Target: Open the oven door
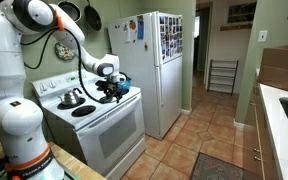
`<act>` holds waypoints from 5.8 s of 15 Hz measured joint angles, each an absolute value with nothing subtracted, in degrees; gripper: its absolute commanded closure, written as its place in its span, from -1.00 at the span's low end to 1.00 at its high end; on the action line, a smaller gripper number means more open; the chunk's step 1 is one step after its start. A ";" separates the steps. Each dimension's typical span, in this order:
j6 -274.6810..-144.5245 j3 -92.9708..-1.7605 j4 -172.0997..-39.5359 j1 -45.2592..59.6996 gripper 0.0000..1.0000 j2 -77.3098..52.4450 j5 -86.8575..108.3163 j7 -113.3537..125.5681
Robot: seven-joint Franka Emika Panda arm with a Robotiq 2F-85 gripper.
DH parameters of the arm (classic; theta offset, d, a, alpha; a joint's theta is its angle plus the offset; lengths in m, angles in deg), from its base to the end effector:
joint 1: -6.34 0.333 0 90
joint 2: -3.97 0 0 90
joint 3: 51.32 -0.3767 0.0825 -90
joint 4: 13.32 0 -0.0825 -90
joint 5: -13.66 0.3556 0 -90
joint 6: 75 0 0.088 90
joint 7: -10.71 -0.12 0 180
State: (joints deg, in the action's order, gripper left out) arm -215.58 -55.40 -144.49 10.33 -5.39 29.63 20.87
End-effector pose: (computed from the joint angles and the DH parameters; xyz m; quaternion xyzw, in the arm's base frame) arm 0.5154 0.0747 0.3497 -0.9943 -0.0504 -0.0018 0.0940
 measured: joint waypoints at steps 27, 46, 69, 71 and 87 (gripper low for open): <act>-213.27 -60.87 -117.62 8.58 -1.00 -38.74 32.24 17.37; -213.83 -60.12 -109.12 8.48 -1.00 -48.03 32.12 10.92; -215.11 -60.21 -110.75 3.39 -1.00 -47.92 31.34 20.91; -215.18 -60.28 -111.01 2.01 -1.00 -47.89 31.39 22.47; -224.73 -57.02 -117.32 -17.30 -1.00 -48.86 32.16 35.83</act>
State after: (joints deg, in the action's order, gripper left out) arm -224.73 -57.02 -117.32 -17.30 -48.86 32.16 35.83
